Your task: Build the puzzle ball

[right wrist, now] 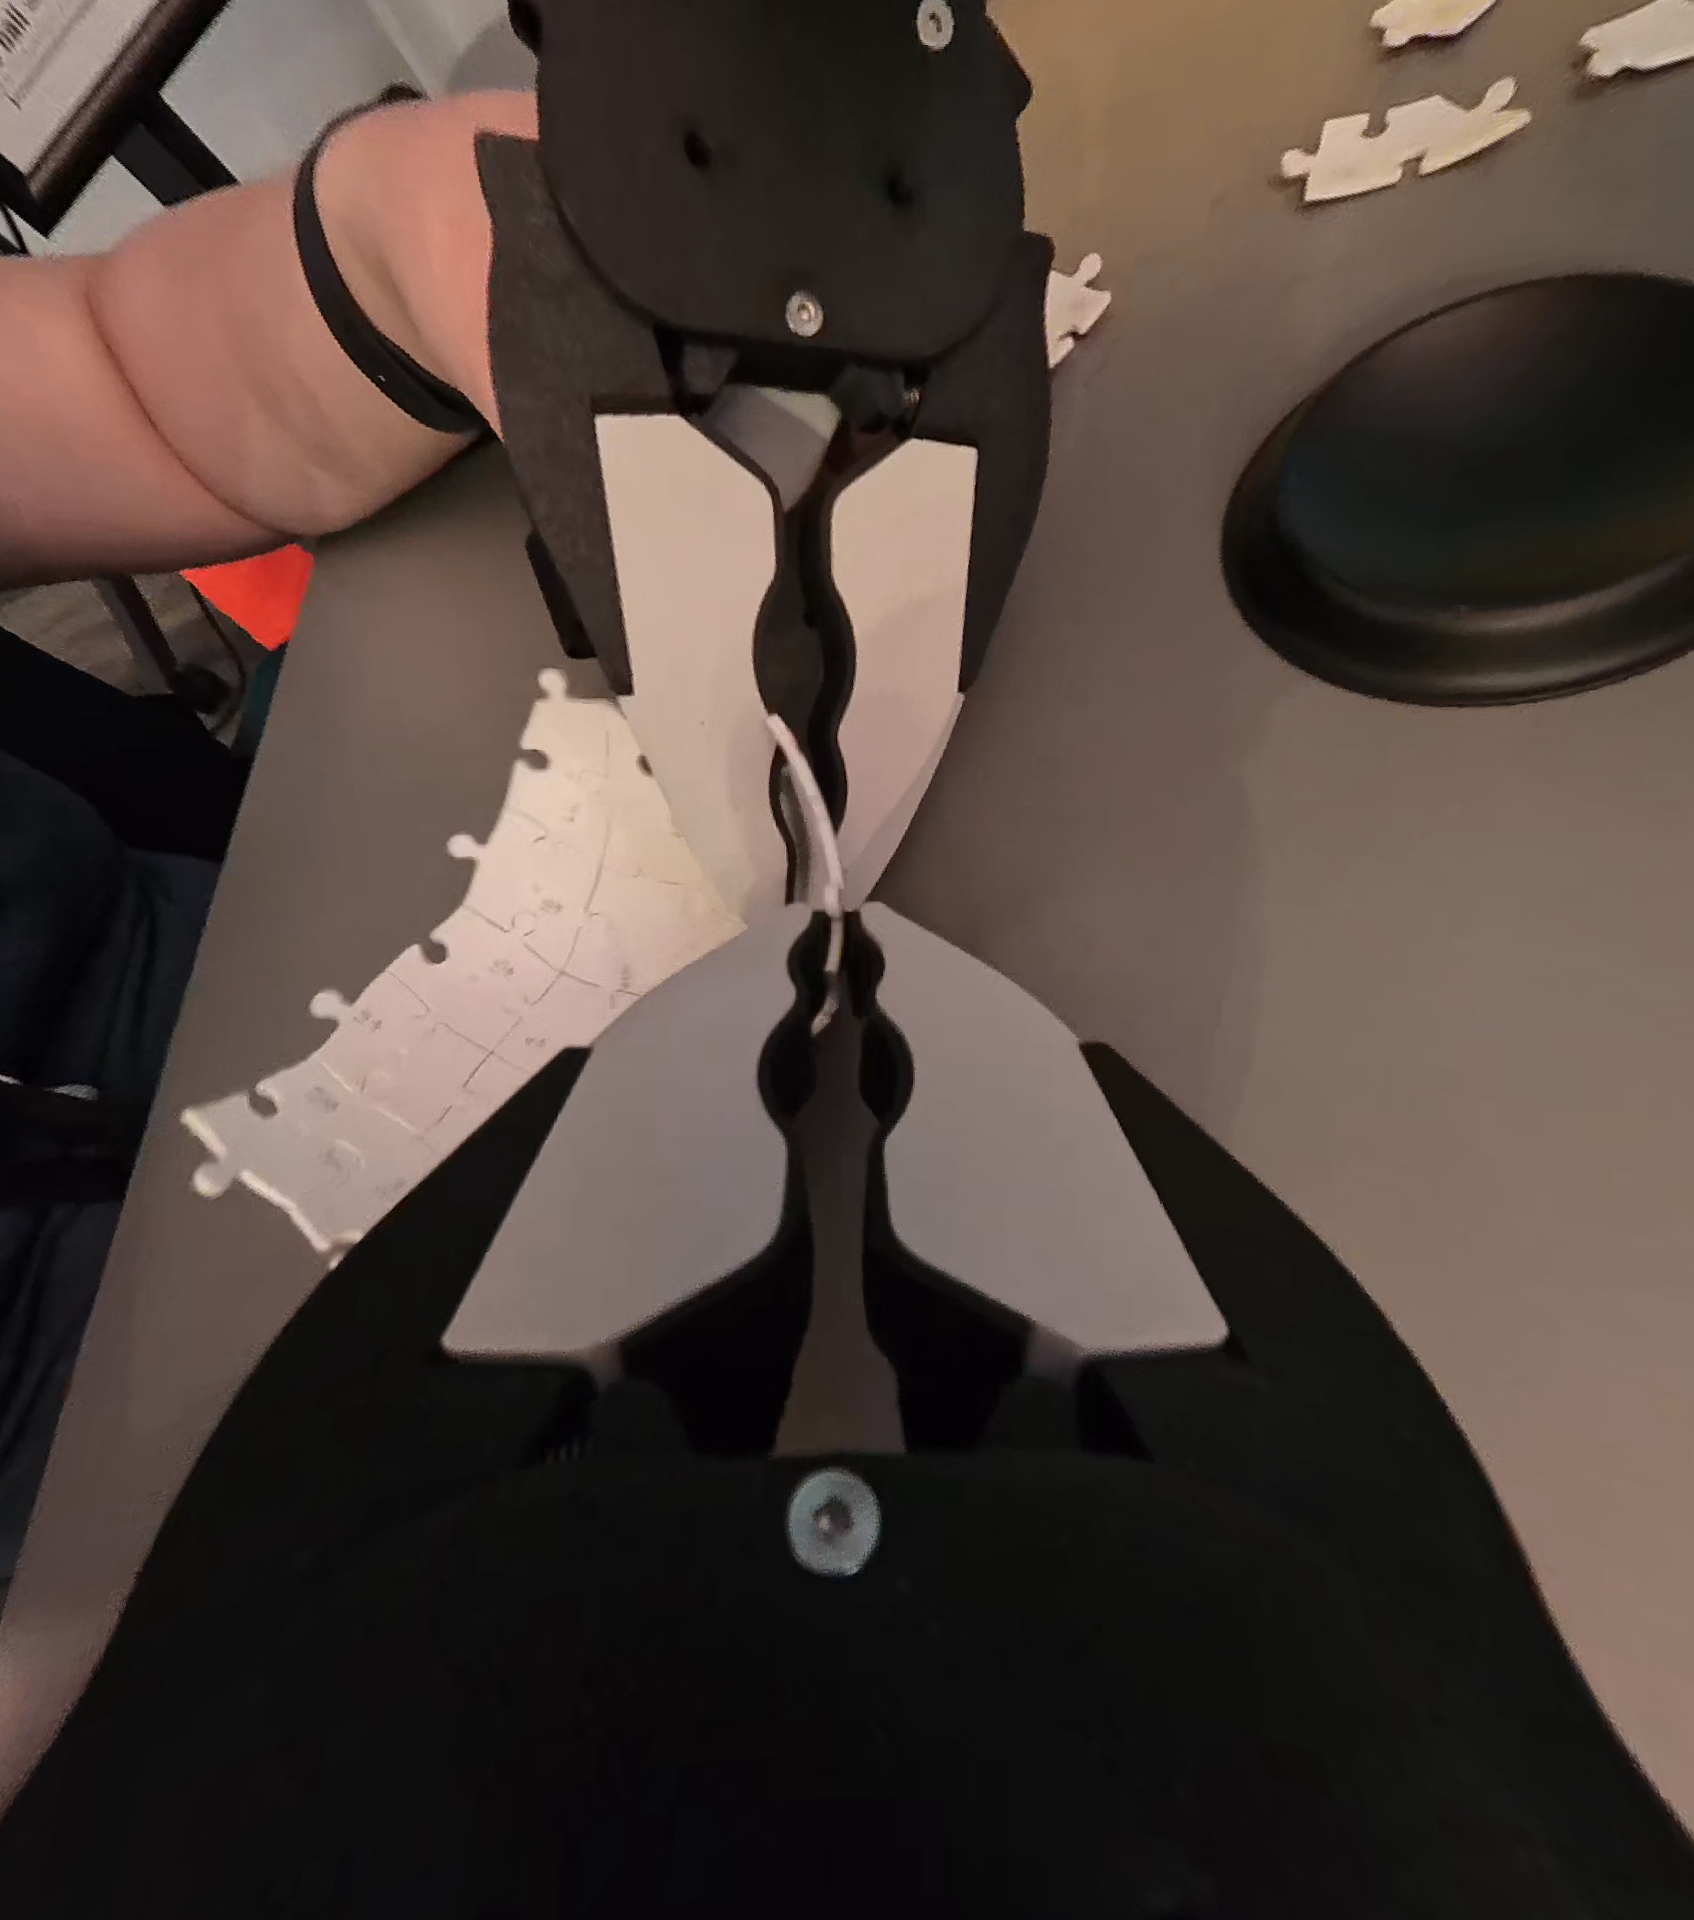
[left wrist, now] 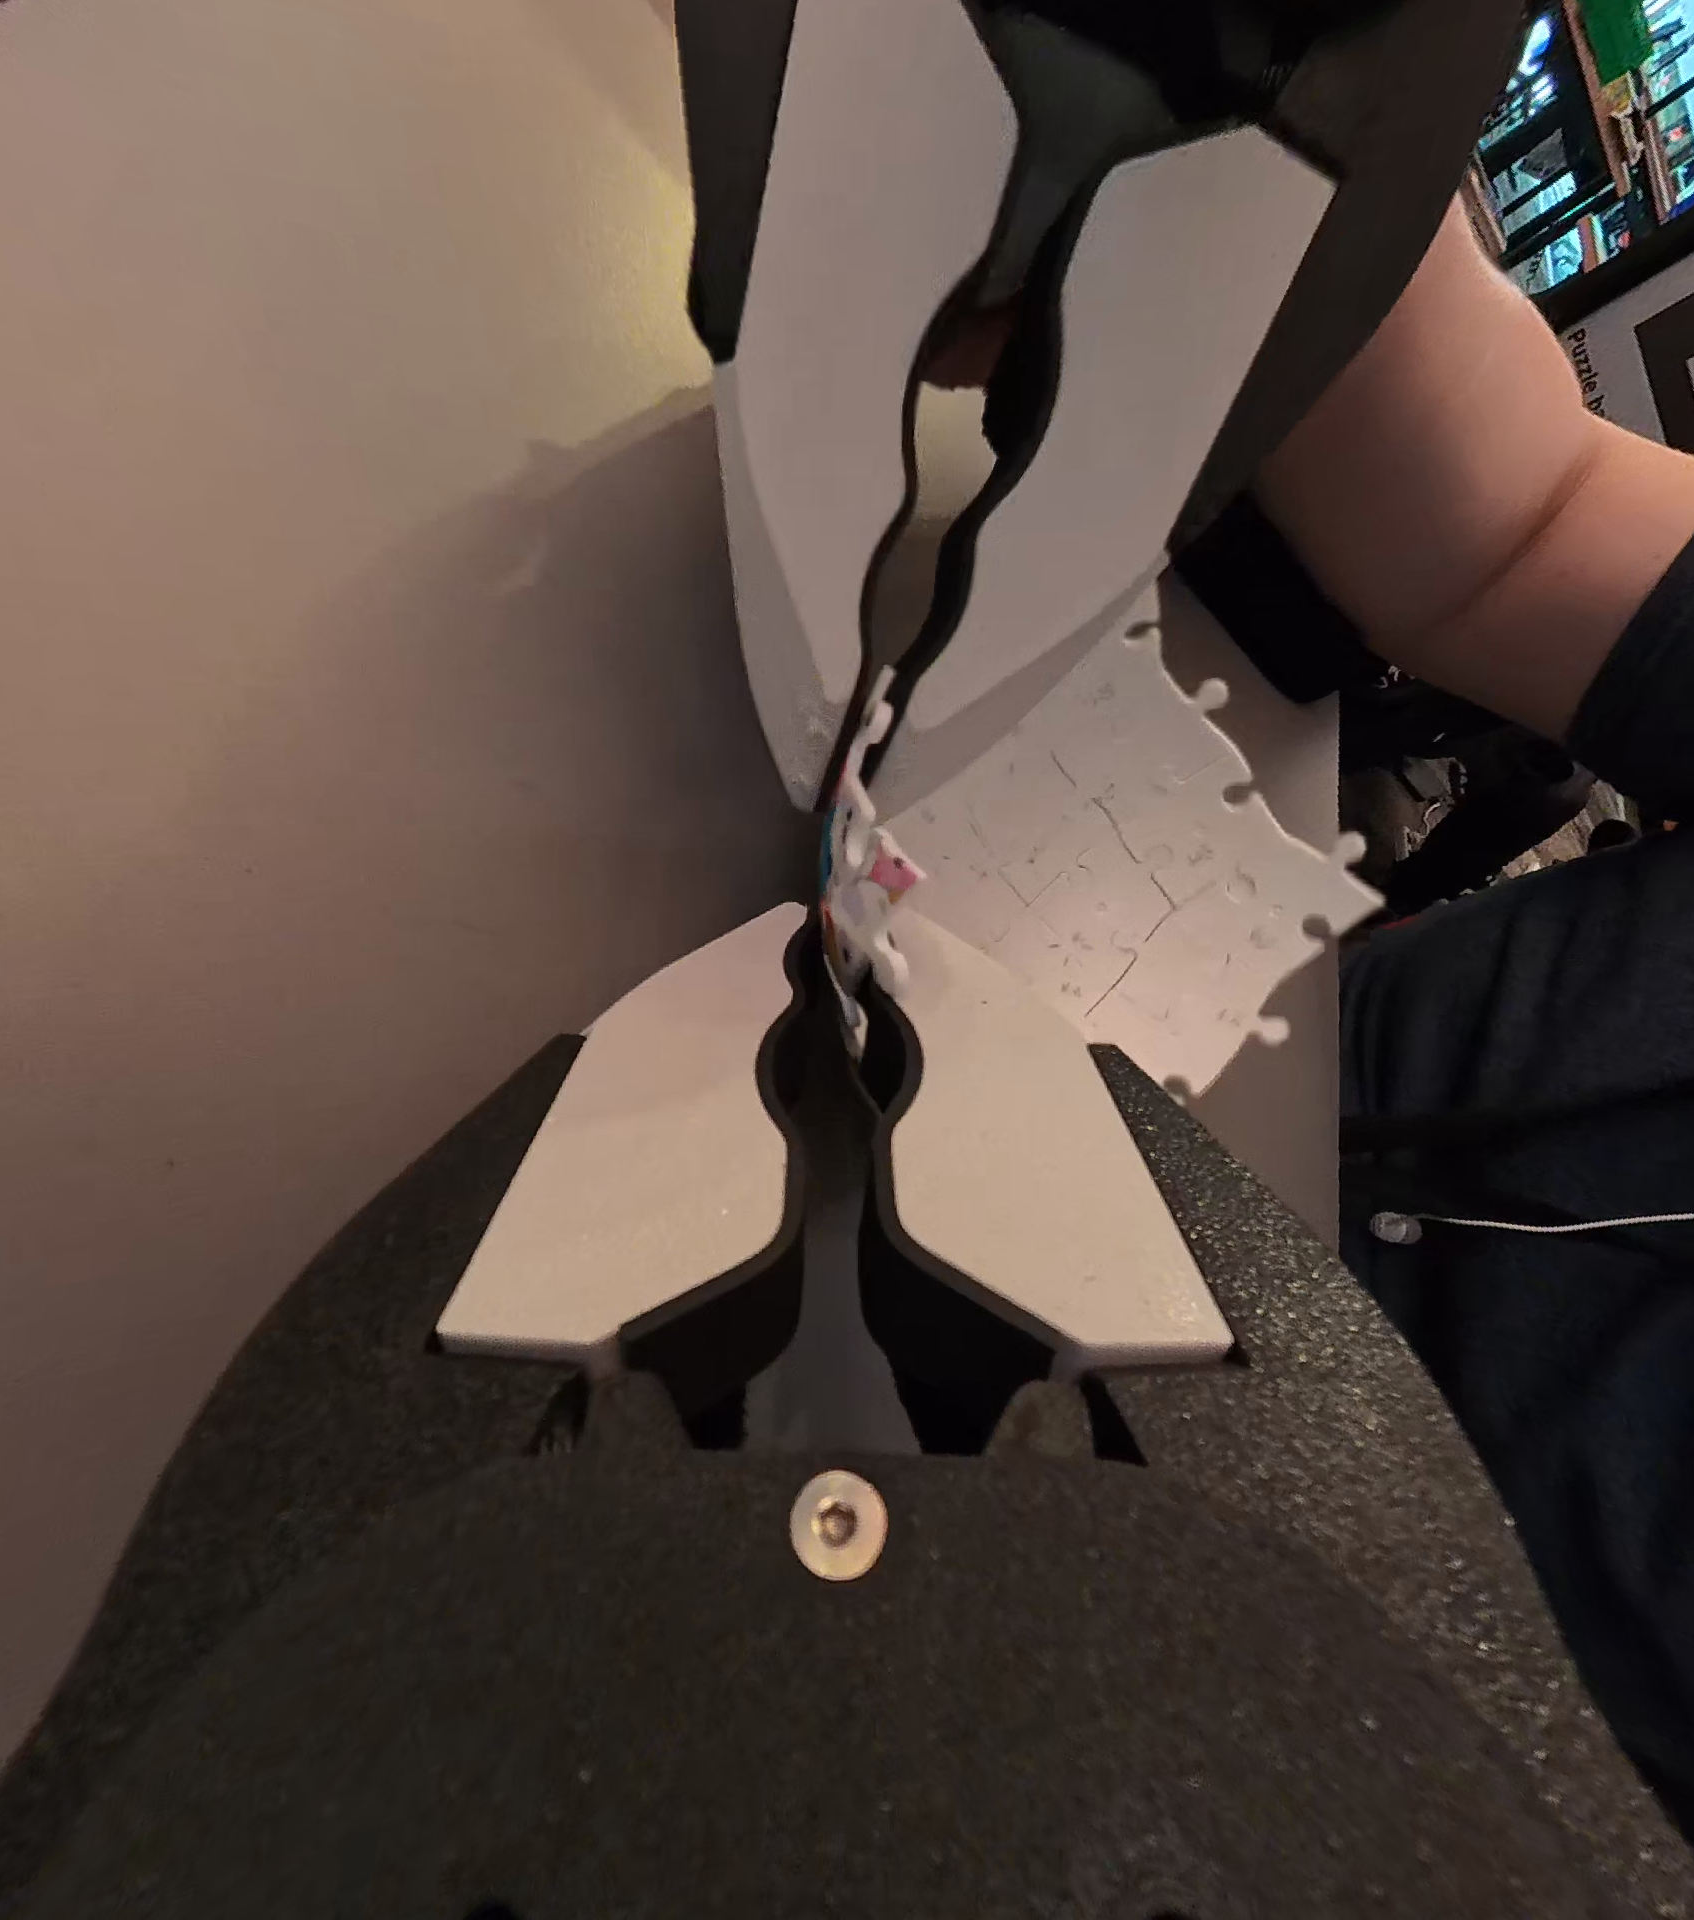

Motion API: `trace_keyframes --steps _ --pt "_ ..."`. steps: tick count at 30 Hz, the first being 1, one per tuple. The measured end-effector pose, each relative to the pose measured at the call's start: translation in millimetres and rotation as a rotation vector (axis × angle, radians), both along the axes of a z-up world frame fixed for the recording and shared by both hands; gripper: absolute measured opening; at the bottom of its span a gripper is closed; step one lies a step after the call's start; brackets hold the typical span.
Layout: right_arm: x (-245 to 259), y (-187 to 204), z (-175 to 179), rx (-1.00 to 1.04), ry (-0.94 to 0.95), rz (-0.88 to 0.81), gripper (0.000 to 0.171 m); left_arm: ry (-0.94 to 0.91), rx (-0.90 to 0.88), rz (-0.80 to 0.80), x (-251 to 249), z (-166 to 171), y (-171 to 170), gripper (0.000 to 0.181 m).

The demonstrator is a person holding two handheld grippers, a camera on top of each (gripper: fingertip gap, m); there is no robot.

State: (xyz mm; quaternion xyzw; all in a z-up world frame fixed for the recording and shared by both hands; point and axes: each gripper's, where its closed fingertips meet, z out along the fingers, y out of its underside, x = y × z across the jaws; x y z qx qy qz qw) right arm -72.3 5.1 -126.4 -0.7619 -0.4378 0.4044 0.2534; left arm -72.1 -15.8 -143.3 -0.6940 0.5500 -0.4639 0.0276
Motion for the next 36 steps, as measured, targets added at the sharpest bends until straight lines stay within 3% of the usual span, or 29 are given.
trace_keyframes --steps 9,12,18,24,34,36 --pt "-0.6 -0.7 1.3 -0.04 0.011 -0.018 0.005 -0.002 0.006 0.001 -0.3 0.6 -0.1 0.005" --pt "0.3 -6.9 -6.7 -0.114 0.0 0.004 0.022 -0.005 0.01 0.0 0.1 0.9 -0.4 0.004" --pt "-3.1 -17.4 -18.1 -0.132 -0.071 0.066 0.007 -0.01 0.019 -0.004 0.7 2.5 -1.2 0.004" --pt "-2.1 -19.2 -16.8 -0.163 -0.099 0.071 0.004 -0.019 0.01 -0.01 1.2 4.6 -2.9 0.004" --pt "-2.9 -18.8 -16.5 -0.188 -0.057 0.073 0.004 -0.019 -0.001 -0.002 1.0 4.2 -2.5 0.004" --pt "1.3 -13.7 -16.9 -0.179 -0.055 0.04 0.015 -0.014 -0.006 0.003 0.4 3.4 -1.8 0.003"
